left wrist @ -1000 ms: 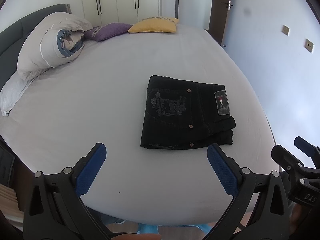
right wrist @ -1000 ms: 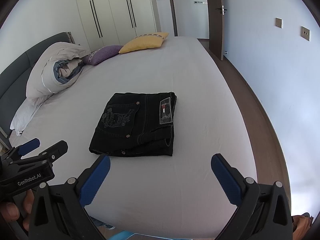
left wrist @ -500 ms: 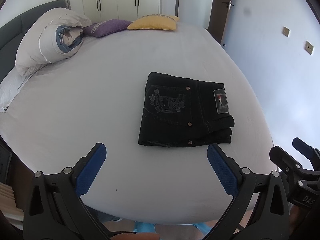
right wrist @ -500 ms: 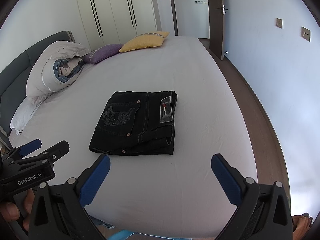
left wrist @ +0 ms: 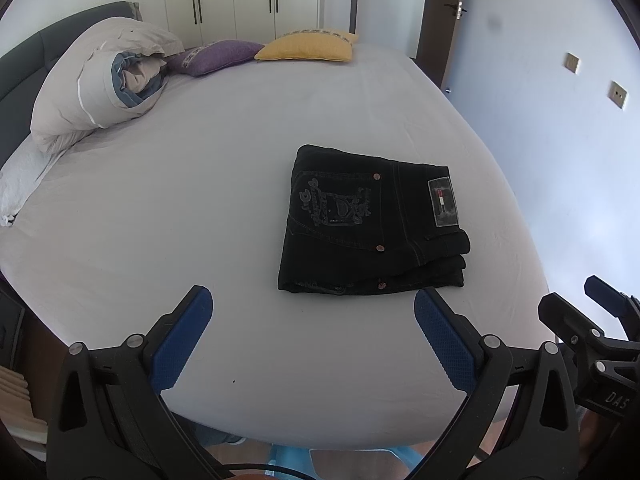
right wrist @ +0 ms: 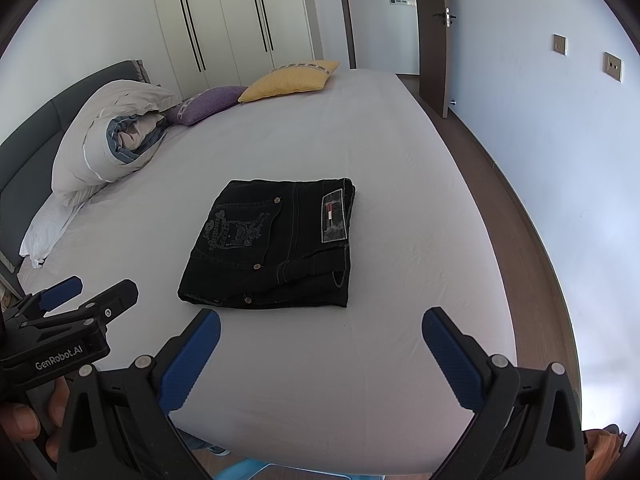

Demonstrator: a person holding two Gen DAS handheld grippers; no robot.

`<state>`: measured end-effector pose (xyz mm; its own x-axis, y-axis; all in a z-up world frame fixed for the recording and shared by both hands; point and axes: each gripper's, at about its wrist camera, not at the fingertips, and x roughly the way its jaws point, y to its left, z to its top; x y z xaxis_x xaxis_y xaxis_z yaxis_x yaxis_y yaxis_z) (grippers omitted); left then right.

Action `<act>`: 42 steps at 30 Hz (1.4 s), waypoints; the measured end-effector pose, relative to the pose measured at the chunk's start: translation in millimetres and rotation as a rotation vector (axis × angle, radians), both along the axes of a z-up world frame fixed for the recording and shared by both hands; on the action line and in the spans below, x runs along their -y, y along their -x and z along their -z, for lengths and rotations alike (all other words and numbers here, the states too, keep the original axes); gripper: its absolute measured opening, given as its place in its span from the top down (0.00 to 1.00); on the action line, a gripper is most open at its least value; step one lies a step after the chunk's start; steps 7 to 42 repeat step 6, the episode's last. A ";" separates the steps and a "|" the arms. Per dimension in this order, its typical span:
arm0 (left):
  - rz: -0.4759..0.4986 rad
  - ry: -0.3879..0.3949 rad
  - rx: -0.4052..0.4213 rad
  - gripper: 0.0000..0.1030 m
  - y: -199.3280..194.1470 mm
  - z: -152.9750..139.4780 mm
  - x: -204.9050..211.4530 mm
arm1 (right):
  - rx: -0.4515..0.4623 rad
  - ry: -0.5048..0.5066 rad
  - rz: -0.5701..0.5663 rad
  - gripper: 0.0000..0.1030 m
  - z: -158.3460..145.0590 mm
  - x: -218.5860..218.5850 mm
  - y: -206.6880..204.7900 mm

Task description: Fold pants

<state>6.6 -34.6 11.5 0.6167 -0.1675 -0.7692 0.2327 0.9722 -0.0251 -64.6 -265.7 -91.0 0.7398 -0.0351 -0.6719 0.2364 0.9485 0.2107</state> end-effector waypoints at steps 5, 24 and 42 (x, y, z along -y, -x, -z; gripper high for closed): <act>-0.004 0.002 0.001 0.00 -1.0 -0.4 -1.6 | -0.004 -0.005 0.000 0.00 2.3 2.9 -0.7; -0.006 0.002 -0.003 0.00 -1.6 0.1 -1.9 | -0.005 -0.006 0.000 0.00 2.6 3.5 -0.6; -0.006 0.002 -0.003 0.00 -1.6 0.1 -1.9 | -0.005 -0.006 0.000 0.00 2.6 3.5 -0.6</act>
